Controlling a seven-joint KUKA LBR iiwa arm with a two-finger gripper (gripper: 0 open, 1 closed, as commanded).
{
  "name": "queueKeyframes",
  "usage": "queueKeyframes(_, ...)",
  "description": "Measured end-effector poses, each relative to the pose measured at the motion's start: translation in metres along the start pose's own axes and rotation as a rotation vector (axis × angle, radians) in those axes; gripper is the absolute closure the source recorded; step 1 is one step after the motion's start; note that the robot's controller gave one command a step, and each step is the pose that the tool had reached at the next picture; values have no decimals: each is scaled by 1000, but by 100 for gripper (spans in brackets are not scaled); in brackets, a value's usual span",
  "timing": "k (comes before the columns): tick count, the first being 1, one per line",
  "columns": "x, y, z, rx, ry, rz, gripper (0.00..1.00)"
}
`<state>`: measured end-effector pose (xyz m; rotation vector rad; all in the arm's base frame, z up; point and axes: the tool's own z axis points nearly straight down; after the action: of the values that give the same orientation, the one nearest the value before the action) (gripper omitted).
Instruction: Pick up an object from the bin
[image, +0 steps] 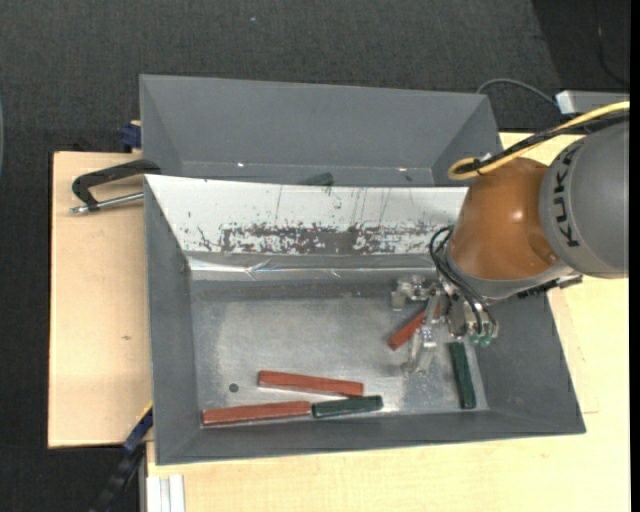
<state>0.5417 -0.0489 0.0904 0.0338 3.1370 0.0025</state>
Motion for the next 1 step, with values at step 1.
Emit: queueKeyframes(1,-26,-45,-1,-1,-1,4,0)
